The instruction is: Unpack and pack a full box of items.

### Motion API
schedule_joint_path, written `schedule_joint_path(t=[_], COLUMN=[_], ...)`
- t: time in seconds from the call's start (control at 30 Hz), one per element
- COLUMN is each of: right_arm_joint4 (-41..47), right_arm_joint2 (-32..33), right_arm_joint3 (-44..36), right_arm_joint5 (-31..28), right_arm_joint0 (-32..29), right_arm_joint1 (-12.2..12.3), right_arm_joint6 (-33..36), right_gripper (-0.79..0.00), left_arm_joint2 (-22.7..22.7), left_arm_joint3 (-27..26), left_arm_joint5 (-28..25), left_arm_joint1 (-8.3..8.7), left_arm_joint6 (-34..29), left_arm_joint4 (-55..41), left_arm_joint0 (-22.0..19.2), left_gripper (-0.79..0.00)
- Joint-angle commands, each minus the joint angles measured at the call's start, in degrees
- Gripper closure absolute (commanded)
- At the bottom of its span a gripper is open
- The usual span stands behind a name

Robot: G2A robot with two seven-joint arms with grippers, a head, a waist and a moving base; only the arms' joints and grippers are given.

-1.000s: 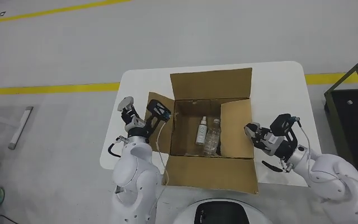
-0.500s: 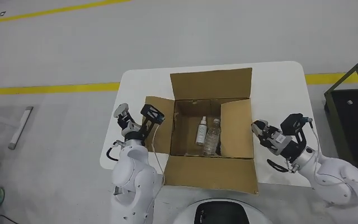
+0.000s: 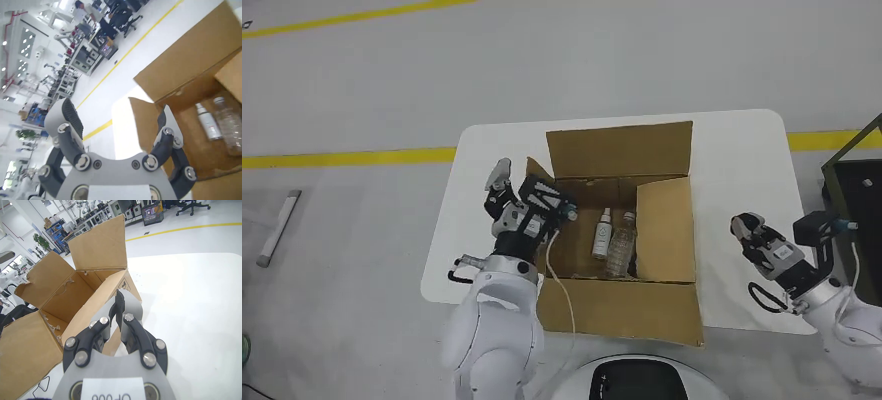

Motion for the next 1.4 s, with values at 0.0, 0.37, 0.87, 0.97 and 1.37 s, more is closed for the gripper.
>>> schedule_joint_path(t=[0.0,0.37,0.87,0.97,1.37], right_arm_joint4=[-0.1,-0.4,-3.0,-3.3,-4.0], right_arm_joint2=[0.0,0.5,-1.4,-2.2,-5.2], right_arm_joint3=[0.1,0.1,0.3,0.8,2.2], right_arm_joint5=[-0.1,-0.4,-2.6,-2.6,-2.6], right_arm_joint0=[-0.7,-2.2,-2.3,-1.6,0.0], right_arm_joint1=[-0.1,-0.3,-0.6,-0.6,-0.9], right_arm_joint6=[-0.3,-0.8,0.9,1.3,2.8], right_gripper=[0.0,0.0,0.0,0.0,0.0], left_arm_joint2=[3.2,8.9,8.0,8.2,2.9], left_arm_joint3=[1.3,13.1,17.9,21.4,32.6], left_arm_joint5=[1.4,12.7,18.0,23.2,34.8], left_arm_joint1=[-0.46,-2.63,-2.83,-3.43,-5.24], left_arm_joint6=[-1.1,-8.2,-5.3,-2.3,1.9], left_arm_joint4=[-6.0,-36.6,-41.0,-46.2,-74.5], left_arm_joint0=[0.6,2.5,3.6,2.8,-2.6], left_gripper=[-0.785,-0.785,-0.785,-0.785,-0.785])
